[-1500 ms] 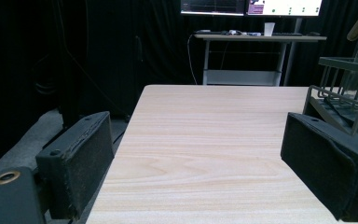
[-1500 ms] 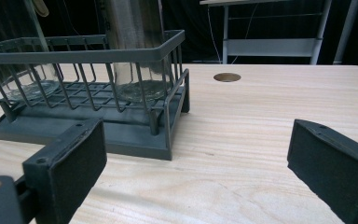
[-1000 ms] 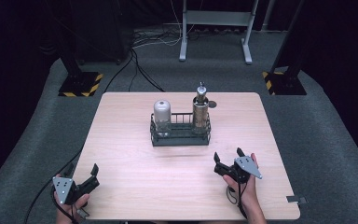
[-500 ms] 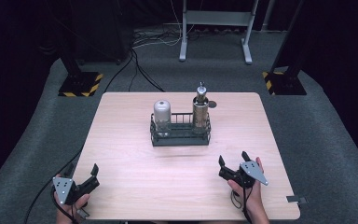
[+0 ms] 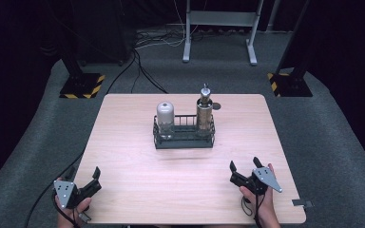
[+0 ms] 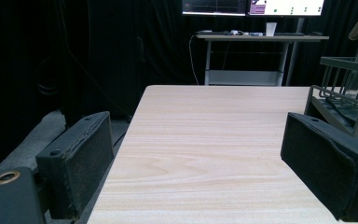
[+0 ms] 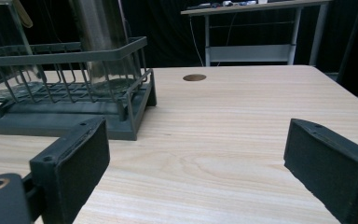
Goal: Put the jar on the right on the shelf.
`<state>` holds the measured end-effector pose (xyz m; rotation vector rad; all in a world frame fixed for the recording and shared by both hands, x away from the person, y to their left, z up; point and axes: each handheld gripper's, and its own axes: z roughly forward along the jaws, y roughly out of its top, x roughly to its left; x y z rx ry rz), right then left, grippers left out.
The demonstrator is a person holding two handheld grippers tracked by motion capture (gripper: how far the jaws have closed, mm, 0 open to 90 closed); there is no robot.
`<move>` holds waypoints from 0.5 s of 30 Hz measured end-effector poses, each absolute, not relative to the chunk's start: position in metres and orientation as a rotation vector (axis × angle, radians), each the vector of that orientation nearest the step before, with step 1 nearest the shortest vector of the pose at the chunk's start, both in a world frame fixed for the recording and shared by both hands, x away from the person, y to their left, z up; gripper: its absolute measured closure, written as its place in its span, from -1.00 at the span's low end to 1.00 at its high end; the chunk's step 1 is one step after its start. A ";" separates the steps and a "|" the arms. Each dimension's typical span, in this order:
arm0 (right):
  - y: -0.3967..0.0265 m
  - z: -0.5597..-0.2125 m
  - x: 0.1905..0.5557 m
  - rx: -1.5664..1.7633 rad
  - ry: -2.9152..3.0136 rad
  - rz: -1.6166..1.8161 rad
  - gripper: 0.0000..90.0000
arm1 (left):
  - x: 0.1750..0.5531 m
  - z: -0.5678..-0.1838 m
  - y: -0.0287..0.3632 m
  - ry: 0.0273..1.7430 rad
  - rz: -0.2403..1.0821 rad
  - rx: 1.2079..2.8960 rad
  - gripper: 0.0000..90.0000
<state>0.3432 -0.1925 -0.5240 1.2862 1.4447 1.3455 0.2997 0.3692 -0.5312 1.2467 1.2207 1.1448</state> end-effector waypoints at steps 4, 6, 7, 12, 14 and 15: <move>-0.199 -0.524 0.340 1.289 1.434 1.339 -0.87 | 0.300 -0.531 0.369 1.222 1.145 1.246 -0.80; -0.203 -0.524 0.339 1.294 1.425 1.336 -0.87 | 0.300 -0.531 0.369 1.222 1.144 1.247 -0.80; -0.205 -0.524 0.338 1.299 1.420 1.337 -0.87 | 0.300 -0.531 0.369 1.222 1.144 1.246 -0.80; -0.215 -0.524 0.335 1.312 1.403 1.330 -0.87 | 0.300 -0.531 0.369 1.222 1.145 1.246 -0.80; -0.219 -0.524 0.333 1.317 1.395 1.327 -0.87 | 0.300 -0.531 0.369 1.222 1.145 1.246 -0.80; -0.220 -0.524 0.333 1.318 1.393 1.325 -0.87 | 0.300 -0.531 0.369 1.222 1.145 1.245 -0.80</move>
